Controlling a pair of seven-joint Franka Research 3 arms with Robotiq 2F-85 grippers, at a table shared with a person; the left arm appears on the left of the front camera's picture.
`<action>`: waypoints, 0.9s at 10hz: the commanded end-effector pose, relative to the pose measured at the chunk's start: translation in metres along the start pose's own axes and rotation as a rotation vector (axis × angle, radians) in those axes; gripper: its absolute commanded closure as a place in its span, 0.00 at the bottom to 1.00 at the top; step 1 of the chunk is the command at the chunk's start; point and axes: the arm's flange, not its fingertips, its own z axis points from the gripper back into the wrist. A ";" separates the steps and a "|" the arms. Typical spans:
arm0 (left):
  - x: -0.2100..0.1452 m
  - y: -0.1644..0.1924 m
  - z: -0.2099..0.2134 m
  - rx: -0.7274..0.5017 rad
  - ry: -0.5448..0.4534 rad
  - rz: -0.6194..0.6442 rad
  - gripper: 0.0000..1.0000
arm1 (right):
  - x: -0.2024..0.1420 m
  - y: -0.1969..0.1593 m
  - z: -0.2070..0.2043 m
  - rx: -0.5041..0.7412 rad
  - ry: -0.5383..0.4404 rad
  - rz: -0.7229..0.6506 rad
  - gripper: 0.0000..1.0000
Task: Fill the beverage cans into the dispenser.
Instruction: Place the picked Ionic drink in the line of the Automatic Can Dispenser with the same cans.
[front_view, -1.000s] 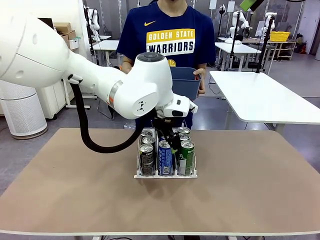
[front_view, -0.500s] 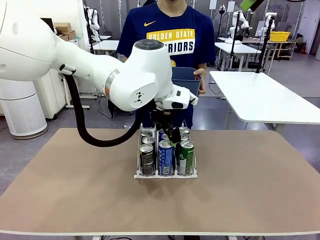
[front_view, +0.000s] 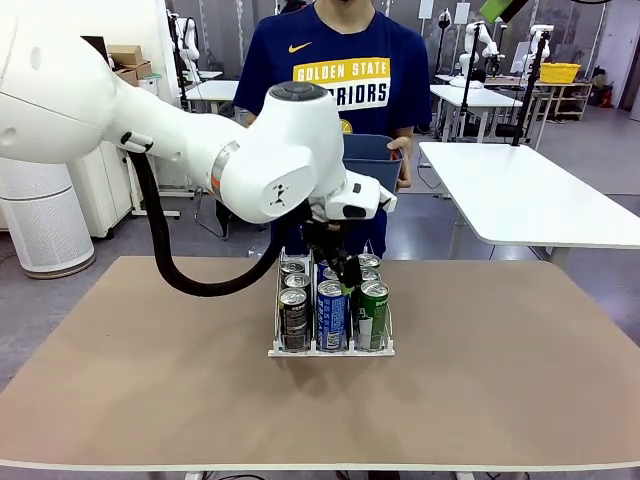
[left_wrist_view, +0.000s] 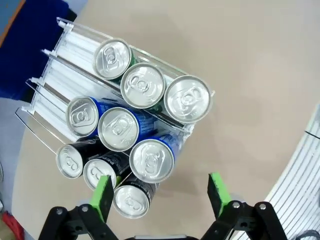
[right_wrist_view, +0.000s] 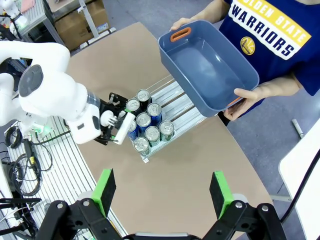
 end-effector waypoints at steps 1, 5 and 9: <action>-0.038 0.014 0.059 -0.124 -0.058 -0.011 0.00 | -0.002 0.002 0.001 0.001 0.001 -0.001 0.00; -0.099 0.067 0.147 -0.172 -0.129 -0.060 0.00 | -0.002 0.002 0.001 0.001 0.001 -0.001 0.00; -0.134 0.115 0.254 -0.071 -0.228 -0.033 0.00 | -0.002 0.002 0.001 0.001 0.001 -0.001 0.00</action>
